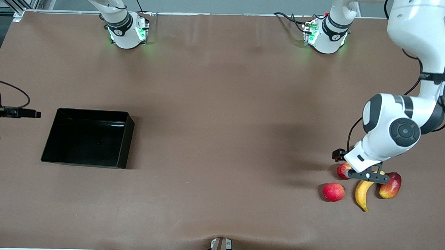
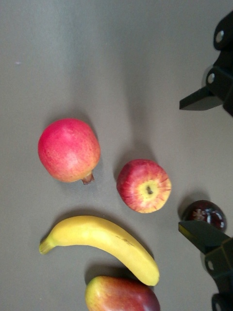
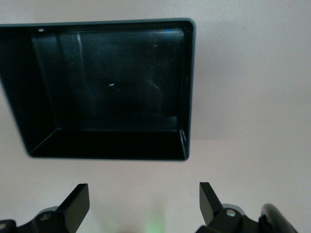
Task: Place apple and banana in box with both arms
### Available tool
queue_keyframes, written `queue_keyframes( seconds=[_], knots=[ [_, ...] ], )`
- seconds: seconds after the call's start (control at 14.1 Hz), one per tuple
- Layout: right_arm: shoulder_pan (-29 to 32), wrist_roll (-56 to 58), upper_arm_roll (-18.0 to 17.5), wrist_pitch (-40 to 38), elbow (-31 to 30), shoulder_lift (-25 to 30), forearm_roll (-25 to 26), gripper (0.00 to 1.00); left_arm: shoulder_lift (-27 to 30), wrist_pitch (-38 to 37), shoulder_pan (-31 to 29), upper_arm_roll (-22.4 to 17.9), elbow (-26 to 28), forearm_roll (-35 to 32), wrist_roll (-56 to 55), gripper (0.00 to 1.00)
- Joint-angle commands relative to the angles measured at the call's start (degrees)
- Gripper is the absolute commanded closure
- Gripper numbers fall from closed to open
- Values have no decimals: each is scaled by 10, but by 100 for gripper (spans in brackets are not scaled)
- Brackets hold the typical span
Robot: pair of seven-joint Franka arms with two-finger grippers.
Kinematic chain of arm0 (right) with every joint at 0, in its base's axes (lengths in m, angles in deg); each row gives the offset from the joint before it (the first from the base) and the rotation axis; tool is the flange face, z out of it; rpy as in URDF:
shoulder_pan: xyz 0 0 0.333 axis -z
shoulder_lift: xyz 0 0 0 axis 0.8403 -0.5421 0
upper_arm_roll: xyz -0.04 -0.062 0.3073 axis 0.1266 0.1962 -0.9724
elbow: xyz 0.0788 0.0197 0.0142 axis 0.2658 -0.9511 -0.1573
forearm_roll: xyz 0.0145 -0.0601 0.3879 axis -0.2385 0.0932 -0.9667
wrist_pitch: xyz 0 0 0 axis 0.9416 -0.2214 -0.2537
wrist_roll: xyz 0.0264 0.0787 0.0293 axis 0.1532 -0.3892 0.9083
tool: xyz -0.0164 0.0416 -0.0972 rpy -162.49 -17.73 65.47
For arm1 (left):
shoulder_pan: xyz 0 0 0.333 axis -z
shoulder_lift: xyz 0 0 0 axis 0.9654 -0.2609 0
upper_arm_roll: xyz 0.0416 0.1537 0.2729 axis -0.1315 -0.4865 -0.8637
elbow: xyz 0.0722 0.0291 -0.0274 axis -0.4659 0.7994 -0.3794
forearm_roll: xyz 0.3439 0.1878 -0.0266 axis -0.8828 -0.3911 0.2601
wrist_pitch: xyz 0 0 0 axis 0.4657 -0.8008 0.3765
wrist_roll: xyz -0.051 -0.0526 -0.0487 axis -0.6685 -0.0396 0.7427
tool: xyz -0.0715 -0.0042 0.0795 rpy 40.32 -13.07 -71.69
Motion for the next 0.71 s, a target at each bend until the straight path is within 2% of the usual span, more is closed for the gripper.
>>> queue_keyframes(
  seconds=[0.0,0.14,0.28,0.42,0.5,0.57,0.64],
  knots=[
    [32,68,-7,87,4,-52,0,0,-42,7,-3,-2,-42,-12,8,0],
    [53,150,-7,154,4,-102,-2,0,-58,24,-9,-4,-40,-12,9,0],
    [62,168,-8,190,2,-135,-5,0,-71,39,-16,-4,-40,-12,9,0],
    [63,167,-8,207,-12,-145,-9,0,-82,55,-17,-4,-39,-12,9,0],
    [64,167,-8,218,-40,-142,-18,2,-85,57,-19,-4,-39,-12,9,0],
    [65,167,-8,224,-63,-139,-33,10,-87,61,-22,-4,-38,-15,10,0],
    [67,167,-8,223,-68,-140,-50,11,-90,65,-24,-4,-37,-25,9,0]
  ],
)
